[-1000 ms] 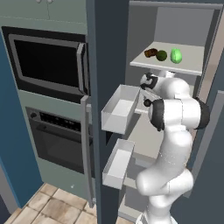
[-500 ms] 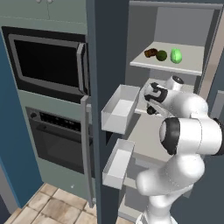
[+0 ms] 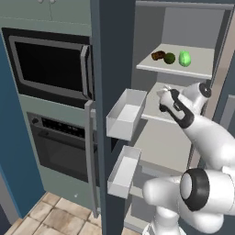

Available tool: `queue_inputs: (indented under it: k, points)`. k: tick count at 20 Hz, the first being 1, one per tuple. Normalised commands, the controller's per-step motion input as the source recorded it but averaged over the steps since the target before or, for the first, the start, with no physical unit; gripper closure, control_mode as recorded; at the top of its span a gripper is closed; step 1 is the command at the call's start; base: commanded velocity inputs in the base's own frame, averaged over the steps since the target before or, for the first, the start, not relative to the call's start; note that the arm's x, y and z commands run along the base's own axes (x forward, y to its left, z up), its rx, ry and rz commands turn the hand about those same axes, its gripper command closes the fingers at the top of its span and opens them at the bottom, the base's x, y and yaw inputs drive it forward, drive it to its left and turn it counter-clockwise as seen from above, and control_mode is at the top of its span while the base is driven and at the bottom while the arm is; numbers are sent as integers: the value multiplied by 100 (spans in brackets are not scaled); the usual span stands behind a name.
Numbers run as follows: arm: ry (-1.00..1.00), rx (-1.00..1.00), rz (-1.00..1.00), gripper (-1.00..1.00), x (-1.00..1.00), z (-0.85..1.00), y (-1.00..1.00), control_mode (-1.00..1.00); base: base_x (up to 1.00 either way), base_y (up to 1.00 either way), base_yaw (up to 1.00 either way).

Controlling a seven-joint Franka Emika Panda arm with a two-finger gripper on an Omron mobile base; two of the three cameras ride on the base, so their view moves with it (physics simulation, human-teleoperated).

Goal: Take the eggplant and lime from the second highest rack and move them to the highest rack where the sweet potato and corn are located, to maximize freezer space. Close the freezer door after rearranging.

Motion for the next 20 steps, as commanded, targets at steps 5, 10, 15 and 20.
queue_inputs:
  k: [5,10,15,20]
  points:
    - [-48,-4,-6,100,-39,100,0,-100,0,0,0]
    - [-30,-1,-9,100,-17,100,0,-100,0,0,0]
    - [-5,0,-16,100,0,100,0,-100,0,0,0]
    - [25,0,-25,100,37,99,-4,-100,0,0,0]
